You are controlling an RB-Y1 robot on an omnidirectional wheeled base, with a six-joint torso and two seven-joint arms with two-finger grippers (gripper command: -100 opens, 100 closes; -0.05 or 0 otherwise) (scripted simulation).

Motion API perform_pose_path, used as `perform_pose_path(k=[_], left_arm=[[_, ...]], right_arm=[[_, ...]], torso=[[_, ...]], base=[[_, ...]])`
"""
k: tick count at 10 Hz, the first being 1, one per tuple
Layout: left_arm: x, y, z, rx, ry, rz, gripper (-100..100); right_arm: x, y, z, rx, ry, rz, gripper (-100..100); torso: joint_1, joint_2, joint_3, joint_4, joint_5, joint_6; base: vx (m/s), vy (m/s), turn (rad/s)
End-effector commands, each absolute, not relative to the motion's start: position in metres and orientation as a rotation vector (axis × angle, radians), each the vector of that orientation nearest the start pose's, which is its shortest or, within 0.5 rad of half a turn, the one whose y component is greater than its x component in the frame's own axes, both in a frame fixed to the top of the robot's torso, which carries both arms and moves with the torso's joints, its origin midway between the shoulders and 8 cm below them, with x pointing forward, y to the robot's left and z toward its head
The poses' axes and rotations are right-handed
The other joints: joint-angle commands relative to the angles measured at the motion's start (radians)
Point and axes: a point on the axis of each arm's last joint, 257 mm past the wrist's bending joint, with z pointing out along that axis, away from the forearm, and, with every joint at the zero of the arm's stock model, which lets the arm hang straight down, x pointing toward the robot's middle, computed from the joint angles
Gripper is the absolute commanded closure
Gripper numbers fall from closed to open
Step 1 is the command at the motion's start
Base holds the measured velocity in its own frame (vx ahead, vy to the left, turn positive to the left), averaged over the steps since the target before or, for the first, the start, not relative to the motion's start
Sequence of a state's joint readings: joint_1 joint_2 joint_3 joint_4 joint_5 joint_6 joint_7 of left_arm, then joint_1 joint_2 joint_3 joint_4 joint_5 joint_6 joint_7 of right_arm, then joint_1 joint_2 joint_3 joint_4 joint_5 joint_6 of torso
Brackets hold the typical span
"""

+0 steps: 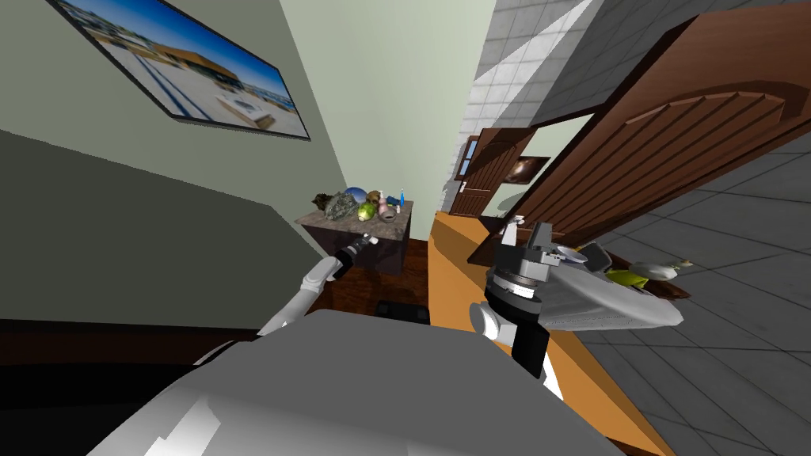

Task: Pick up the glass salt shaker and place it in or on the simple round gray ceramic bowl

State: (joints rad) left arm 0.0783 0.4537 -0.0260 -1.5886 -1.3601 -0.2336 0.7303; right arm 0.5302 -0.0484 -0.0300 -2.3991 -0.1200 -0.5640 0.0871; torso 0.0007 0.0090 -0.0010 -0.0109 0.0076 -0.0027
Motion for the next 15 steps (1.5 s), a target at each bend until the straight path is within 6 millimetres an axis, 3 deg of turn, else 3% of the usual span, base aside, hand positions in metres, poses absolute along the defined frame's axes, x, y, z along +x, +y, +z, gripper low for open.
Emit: perform_pose_path(k=[1, 6, 15], left_arm=[[0.514, 0.298, -0.241, -0.245, 1.705, -0.557, 100], [0.52, 0.308, -0.222, -0.219, 1.696, -0.539, 100], [0.525, 0.338, -0.181, -0.031, 1.679, -0.353, 100]], right_arm=[[0.301, -0.291, 0.079, 0.536, 0.492, 1.295, 0], [0.301, -0.291, 0.079, 0.536, 0.492, 1.295, 0], [0.301, -0.291, 0.079, 0.536, 0.492, 1.295, 0]], torso=[[0.0, 0.0, 0.0, 0.0, 0.0, 0.0], [0.001, -0.005, -0.002, 0.0, -0.001, 0.001], [0.003, -0.018, -0.009, -0.002, -0.002, 0.003]], base=[[-0.065, -0.054, -0.077], [0.008, -0.01, -0.078], [0.15, 0.047, -0.156]])
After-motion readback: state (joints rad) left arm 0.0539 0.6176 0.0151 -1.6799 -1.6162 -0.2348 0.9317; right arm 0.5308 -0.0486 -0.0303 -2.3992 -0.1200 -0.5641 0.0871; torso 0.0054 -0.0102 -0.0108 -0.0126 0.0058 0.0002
